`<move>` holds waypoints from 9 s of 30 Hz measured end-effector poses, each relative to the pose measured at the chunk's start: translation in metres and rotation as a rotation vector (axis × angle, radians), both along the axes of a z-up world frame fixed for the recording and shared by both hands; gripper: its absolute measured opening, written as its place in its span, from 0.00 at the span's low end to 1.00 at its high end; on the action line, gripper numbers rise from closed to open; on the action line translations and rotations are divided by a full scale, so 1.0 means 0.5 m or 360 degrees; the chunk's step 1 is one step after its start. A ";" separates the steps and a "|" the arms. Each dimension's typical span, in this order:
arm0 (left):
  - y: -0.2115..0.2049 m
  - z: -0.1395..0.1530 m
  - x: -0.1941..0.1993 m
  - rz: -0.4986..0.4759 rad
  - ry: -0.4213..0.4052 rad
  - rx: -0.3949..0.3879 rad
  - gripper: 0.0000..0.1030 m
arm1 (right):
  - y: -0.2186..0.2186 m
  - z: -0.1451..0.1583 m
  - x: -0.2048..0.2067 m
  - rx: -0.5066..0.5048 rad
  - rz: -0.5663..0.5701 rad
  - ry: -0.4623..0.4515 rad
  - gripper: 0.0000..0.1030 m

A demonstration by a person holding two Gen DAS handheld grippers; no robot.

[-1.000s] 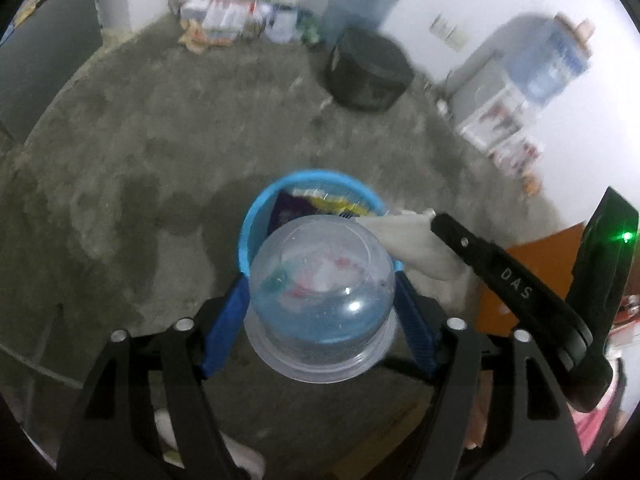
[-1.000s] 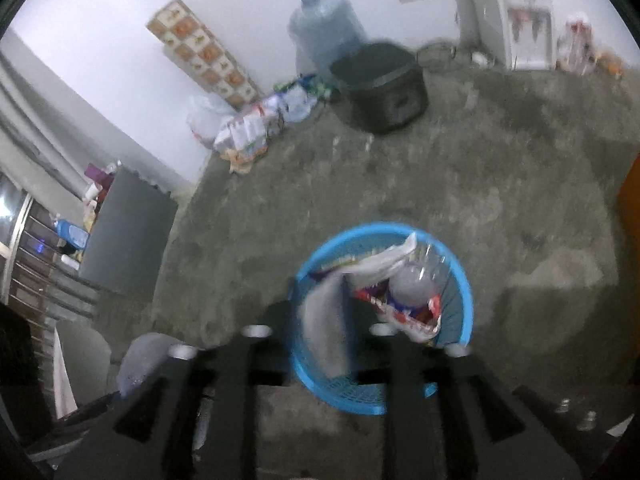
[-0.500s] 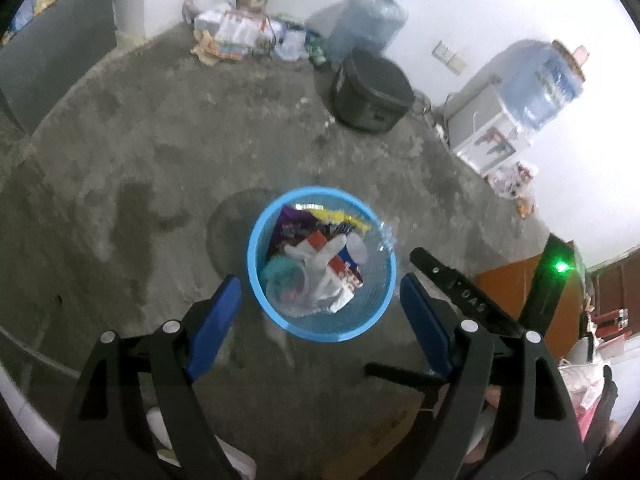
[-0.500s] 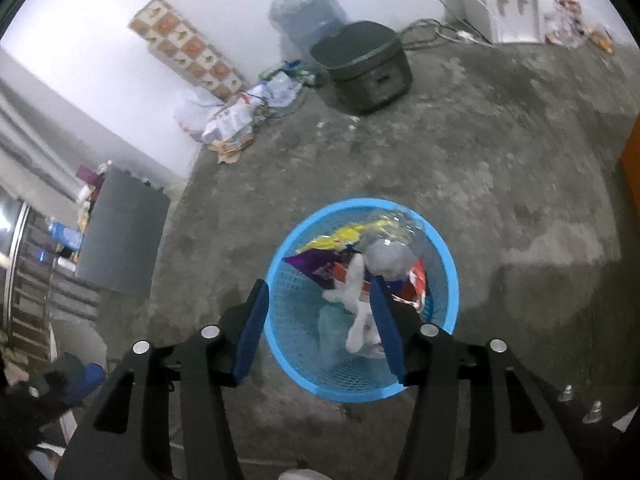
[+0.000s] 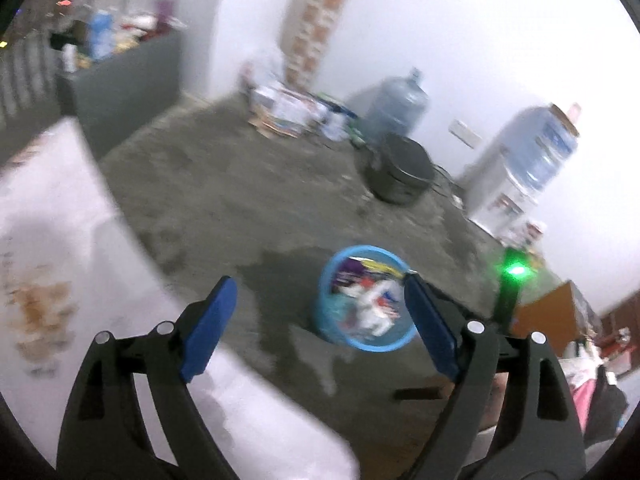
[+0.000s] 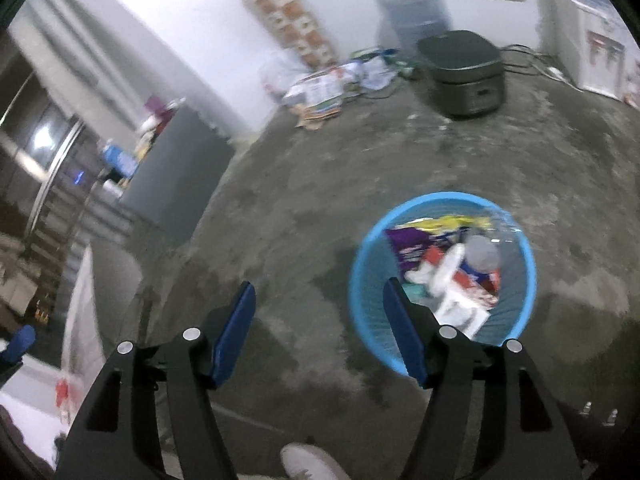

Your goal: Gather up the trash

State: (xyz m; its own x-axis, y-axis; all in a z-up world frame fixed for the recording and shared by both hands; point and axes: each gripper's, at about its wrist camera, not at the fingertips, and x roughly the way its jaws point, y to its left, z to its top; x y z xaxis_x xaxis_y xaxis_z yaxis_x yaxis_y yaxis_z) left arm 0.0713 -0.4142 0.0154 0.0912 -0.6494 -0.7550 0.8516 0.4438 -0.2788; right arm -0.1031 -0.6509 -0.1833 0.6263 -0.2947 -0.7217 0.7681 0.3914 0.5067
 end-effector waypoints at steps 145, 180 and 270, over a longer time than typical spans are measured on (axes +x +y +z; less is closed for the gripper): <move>0.690 -0.145 -0.015 0.0855 -0.0238 0.0446 0.68 | 0.703 0.155 0.336 -0.0367 0.1566 0.0419 0.12; 0.558 -0.017 -0.032 0.0500 -0.0369 0.0147 0.67 | 0.482 0.347 0.226 -0.0482 0.1033 0.0079 0.05; 0.581 0.035 -0.152 0.1394 -0.0414 0.0376 0.91 | 0.643 0.317 0.087 -0.1040 0.1037 0.0340 0.94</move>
State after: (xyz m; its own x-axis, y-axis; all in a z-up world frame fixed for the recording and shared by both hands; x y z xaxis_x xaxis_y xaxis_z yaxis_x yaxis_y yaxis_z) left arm -0.0045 -0.1239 0.0330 0.6582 -0.1026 -0.7458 0.2110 0.9761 0.0519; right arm -0.0597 -0.3294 -0.0247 0.6836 -0.3200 -0.6560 0.3495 0.9325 -0.0906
